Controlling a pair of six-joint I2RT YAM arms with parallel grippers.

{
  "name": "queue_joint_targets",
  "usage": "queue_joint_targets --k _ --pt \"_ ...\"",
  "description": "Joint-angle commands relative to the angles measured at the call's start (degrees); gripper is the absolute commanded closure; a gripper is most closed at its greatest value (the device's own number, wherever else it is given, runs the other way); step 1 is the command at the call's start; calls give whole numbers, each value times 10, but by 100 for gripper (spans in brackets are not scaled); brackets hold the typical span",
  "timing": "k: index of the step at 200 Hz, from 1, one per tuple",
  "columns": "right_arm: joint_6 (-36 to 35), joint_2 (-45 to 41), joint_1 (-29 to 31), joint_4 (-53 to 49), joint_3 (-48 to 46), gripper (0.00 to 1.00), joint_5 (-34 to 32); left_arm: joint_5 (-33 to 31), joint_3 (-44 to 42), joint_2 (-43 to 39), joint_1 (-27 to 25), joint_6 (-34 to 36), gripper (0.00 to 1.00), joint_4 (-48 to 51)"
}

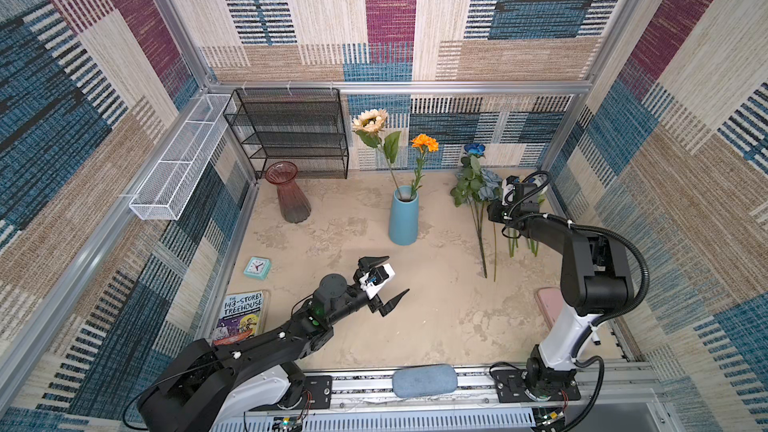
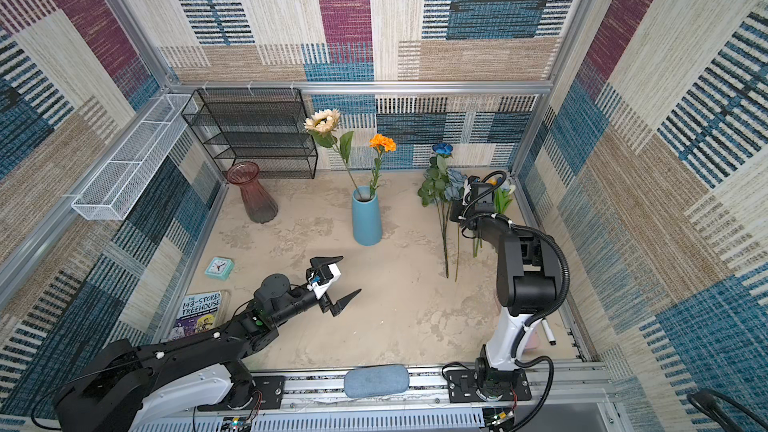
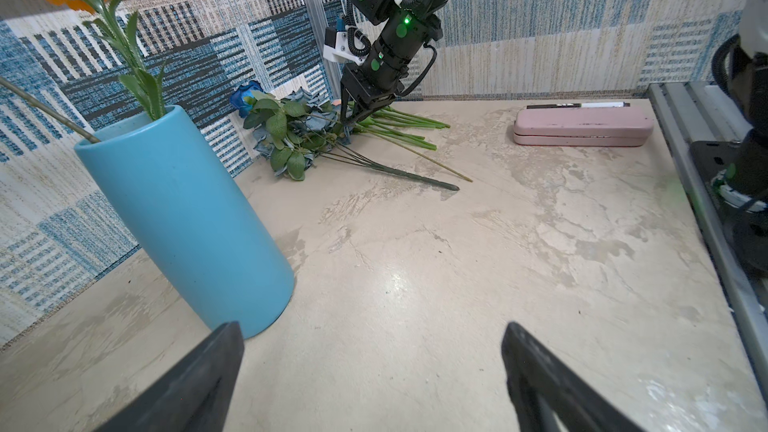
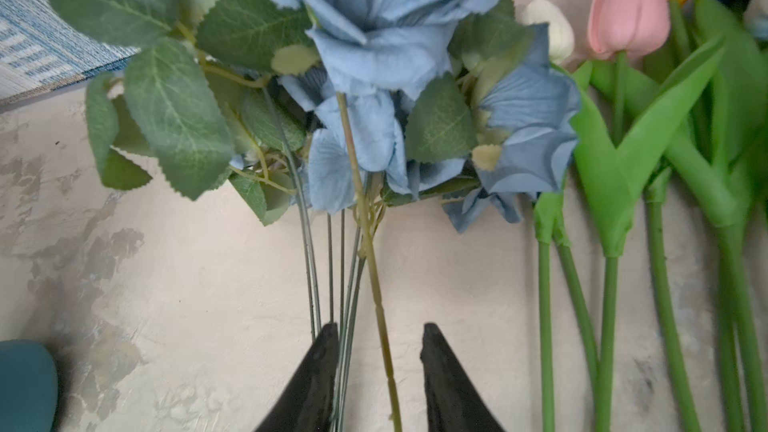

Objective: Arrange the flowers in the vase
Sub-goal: 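Reach the right gripper to the blue rose's stem and grasp it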

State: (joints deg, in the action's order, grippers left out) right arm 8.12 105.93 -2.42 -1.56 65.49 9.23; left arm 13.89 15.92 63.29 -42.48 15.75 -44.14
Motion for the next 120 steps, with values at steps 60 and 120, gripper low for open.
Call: queue_joint_targets --k 60,120 --pt "-27 59 0 -14 49 77 19 7 7 7 0 -5 0 -8" --pt "-33 44 1 -10 52 90 47 7 4 1 -1 -6 0 -7"
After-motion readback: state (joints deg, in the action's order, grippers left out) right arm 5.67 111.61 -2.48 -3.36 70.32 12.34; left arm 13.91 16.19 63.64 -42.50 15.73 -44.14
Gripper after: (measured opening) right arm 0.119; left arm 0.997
